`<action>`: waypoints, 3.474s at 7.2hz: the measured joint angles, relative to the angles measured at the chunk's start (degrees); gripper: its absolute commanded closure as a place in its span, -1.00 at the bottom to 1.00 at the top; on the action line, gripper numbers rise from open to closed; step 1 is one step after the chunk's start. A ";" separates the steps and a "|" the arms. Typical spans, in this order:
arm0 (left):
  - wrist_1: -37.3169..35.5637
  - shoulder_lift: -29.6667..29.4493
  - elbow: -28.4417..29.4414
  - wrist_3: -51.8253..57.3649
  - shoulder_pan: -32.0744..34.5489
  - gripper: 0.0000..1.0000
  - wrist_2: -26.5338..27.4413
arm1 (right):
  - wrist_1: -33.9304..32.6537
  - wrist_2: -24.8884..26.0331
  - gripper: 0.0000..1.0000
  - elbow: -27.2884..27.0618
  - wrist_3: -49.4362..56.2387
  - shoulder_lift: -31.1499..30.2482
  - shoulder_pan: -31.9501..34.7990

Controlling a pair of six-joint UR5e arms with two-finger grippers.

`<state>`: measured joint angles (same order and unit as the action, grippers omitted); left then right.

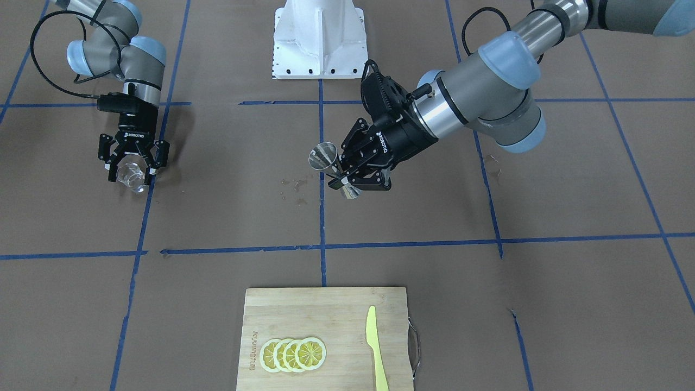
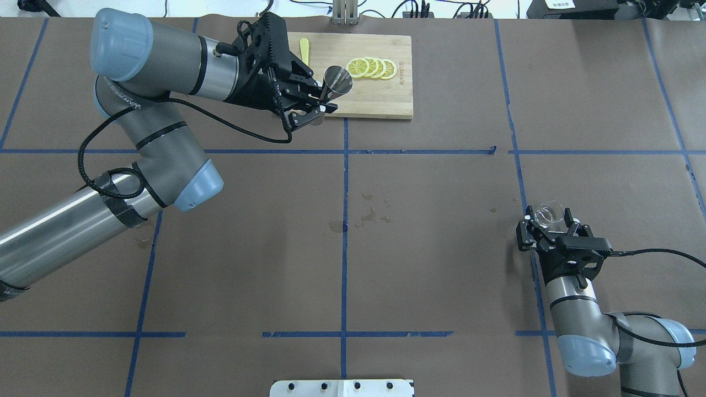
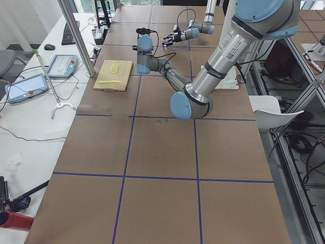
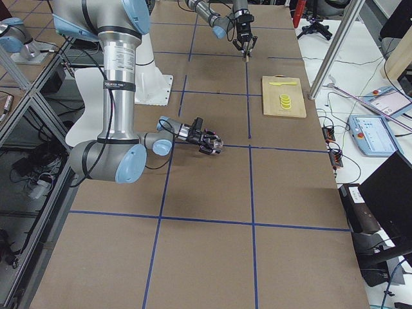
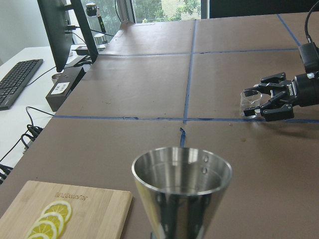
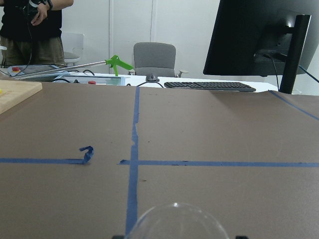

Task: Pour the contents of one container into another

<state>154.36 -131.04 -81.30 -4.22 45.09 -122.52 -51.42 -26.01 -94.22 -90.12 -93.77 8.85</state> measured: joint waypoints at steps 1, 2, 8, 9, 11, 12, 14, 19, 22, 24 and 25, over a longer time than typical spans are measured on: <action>0.18 0.12 0.00 0.00 0.00 1.00 0.00 | 0.02 0.00 -0.26 0.80 -0.06 0.71 0.08; 0.36 0.25 0.00 0.00 0.00 1.00 0.00 | 0.08 0.01 0.20 1.29 -0.06 1.07 0.14; 1.26 0.77 0.00 0.00 0.00 1.00 0.00 | 7.32 0.17 1.00 1.17 4.72 0.99 0.74; 1.33 0.78 0.00 0.00 0.00 1.00 0.00 | 11.56 0.09 1.00 1.07 8.05 1.00 1.17; 1.37 0.79 -0.02 -0.04 0.00 1.00 0.00 | 23.27 -0.03 1.00 1.15 17.29 1.00 2.57; 1.38 0.79 -0.09 -0.12 0.00 1.00 0.00 | 29.26 -0.11 1.00 1.32 23.92 1.09 3.58; 1.38 0.79 -0.15 -0.19 0.00 1.00 0.00 | 38.42 0.24 1.00 1.36 36.52 1.56 4.56; 2.01 1.17 -0.28 -0.21 0.07 1.00 0.16 | 26.83 -14.64 1.00 -4.22 52.10 10.49 12.85; 3.92 3.09 -0.58 -0.25 -0.02 1.00 1.31 | 4.75 -19.83 1.00 -16.60 52.31 15.73 16.27; 4.09 3.22 -0.67 -0.32 -0.31 1.00 2.50 | -7.97 -18.53 1.00 -20.41 53.12 22.23 16.38; 4.10 3.19 -0.72 -0.66 -0.46 1.00 3.00 | -12.50 -16.91 1.00 -20.86 54.84 25.34 16.34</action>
<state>158.46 -127.85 -82.02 -4.88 44.63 -119.52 -63.92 -42.92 -115.08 -35.28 -68.43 25.19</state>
